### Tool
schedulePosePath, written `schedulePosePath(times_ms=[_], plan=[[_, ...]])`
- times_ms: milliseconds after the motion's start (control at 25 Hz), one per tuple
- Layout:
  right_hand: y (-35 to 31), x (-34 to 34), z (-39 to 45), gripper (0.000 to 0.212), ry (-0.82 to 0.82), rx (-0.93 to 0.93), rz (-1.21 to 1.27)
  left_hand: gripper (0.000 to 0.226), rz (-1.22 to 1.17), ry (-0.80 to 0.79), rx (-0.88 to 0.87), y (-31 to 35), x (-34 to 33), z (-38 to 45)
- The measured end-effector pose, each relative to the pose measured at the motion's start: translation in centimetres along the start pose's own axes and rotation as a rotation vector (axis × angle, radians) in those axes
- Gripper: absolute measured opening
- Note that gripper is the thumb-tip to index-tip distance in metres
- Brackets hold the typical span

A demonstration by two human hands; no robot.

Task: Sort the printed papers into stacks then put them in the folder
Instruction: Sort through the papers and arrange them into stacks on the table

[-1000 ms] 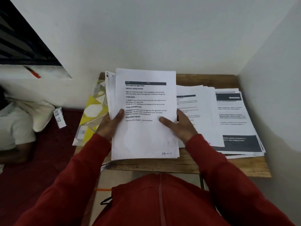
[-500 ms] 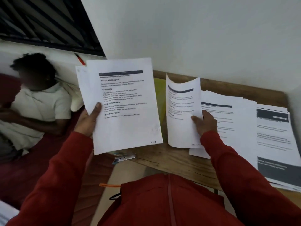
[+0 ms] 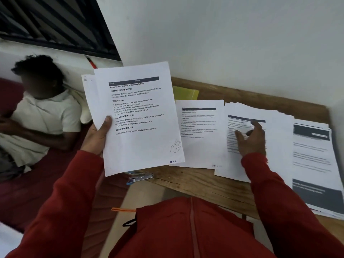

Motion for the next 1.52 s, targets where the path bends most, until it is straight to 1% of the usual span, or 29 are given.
schedulePosePath(times_ms=[80, 120, 200, 280, 320, 360, 400, 440, 480, 520, 560, 600, 640, 680, 720, 840, 880, 960, 1000, 1080, 1160, 1200, 1240, 1280, 1320, 1360, 1400, 1440, 1520], plan=[[1.7, 3.0, -0.1, 0.043, 0.03, -0.075, 0.046, 0.02, -0.007, -0.052, 0.014, -0.5, -1.7, 0.2], [1.7, 4.0, -0.6, 0.033, 0.017, -0.091, 0.097, 0.024, -0.007, -0.086, 0.026, -0.9, -2.7, 0.3], [0.4, 3.9, -2.1, 0.022, -0.102, -0.064, 0.218, 0.03, 0.0, -0.166, 0.06, -1.9, -4.9, 0.3], [-1.9, 2.4, -3.5, 0.025, -0.3, -0.035, 0.318, 0.025, 0.009, -0.219, 0.097, -2.7, -7.1, 0.1], [-2.6, 1.9, -4.0, 0.028, -0.339, -0.025, 0.339, 0.025, 0.013, -0.236, 0.109, -2.9, -8.0, 0.0], [-2.7, 1.5, -4.1, 0.029, -0.318, -0.015, 0.328, 0.026, 0.015, -0.245, 0.115, -3.0, -8.7, 0.0], [-2.3, 1.2, -3.9, 0.031, -0.265, -0.012, 0.278, 0.028, 0.009, -0.246, 0.118, -2.9, -9.1, -0.1], [-1.5, 0.9, -3.5, 0.038, -0.221, -0.021, 0.181, 0.031, -0.001, -0.243, 0.12, -2.9, -9.3, 0.0], [-0.6, 0.6, -3.3, 0.053, -0.22, -0.039, 0.025, 0.033, -0.01, -0.24, 0.12, -2.9, -9.2, 0.0], [0.2, 0.1, -3.4, 0.07, -0.25, -0.051, -0.166, 0.034, -0.013, -0.234, 0.119, -2.8, -8.9, 0.0], [0.8, -0.7, -3.6, 0.081, -0.283, -0.034, -0.338, 0.034, -0.011, -0.225, 0.115, -2.8, -8.6, 0.1], [1.0, -1.4, -4.1, 0.086, -0.304, 0.005, -0.468, 0.031, -0.008, -0.22, 0.109, -2.9, -8.3, 0.2], [1.0, -2.2, -4.4, 0.084, -0.315, 0.041, -0.532, 0.028, -0.005, -0.216, 0.101, -2.9, -8.0, 0.2], [1.0, -2.9, -4.5, 0.078, -0.326, 0.048, -0.528, 0.026, -0.003, -0.213, 0.094, -3.0, -7.7, 0.3], [0.8, -3.2, -4.5, 0.068, -0.327, 0.026, -0.459, 0.024, -0.001, -0.213, 0.09, -3.0, -7.6, 0.3], [1.1, -1.7, -3.7, 0.035, -0.23, -0.034, -0.081, 0.024, -0.002, -0.217, 0.096, -3.1, -8.0, 0.2], [1.4, -0.2, -3.2, 0.027, -0.159, -0.043, 0.011, 0.027, -0.002, -0.223, 0.101, -3.1, -8.2, 0.2], [2.9, 3.8, -2.0, 0.023, -0.015, -0.086, 0.072, 0.036, -0.001, -0.234, 0.109, -3.3, -8.9, 0.0], [4.1, 5.9, -1.5, 0.024, 0.028, -0.116, 0.058, 0.038, -0.004, -0.241, 0.119, -3.6, -9.3, 0.0], [6.8, 9.0, -0.7, 0.033, 0.074, -0.18, -0.042, 0.032, -0.007, -0.253, 0.141, -4.2, -10.3, -0.2], [8.1, 10.6, -0.8, 0.048, 0.109, -0.208, -0.363, 0.031, 0.009, -0.259, 0.159, -4.6, -11.6, -0.7], [7.6, 10.7, -1.2, 0.053, 0.152, -0.183, -0.463, 0.034, 0.014, -0.274, 0.167, -4.8, -12.1, -0.9], [6.0, 10.4, -1.8, 0.056, 0.173, -0.127, -0.442, 0.036, 0.015, -0.288, 0.174, -5.1, -12.6, -1.1], [3.7, 9.7, -2.4, 0.056, 0.121, -0.067, -0.281, 0.037, 0.019, -0.299, 0.181, -5.4, -12.9, -1.2], [1.3, 8.4, -3.4, 0.055, -0.001, -0.038, -0.017, 0.038, 0.024, -0.312, 0.19, -5.7, -13.2, -1.4], [-1.0, 6.8, -4.6, 0.053, -0.165, -0.069, 0.237, 0.04, 0.029, -0.321, 0.197, -5.9, -13.5, -1.5], [-2.7, 5.2, -5.9, 0.05, -0.304, -0.108, 0.405, 0.045, 0.034, -0.331, 0.204, -5.9, -13.7, -1.6], [-3.8, 3.9, -6.6, 0.045, -0.361, -0.118, 0.477, 0.051, 0.041, -0.333, 0.207, -5.9, -13.8, -1.8], [-4.7, 2.4, -6.5, 0.031, -0.313, -0.102, 0.494, 0.053, 0.04, -0.315, 0.192, -5.5, -13.3, -1.9]])
Point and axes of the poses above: each hand's wrist, its own z-axis towards the middle knuckle, its own x-axis out of the back of the hand, y = z × x, the point moved 4 cm from there along z, towards the middle knuckle, and after that the axes turned 4 degrees about y, right-handed, at the moved point
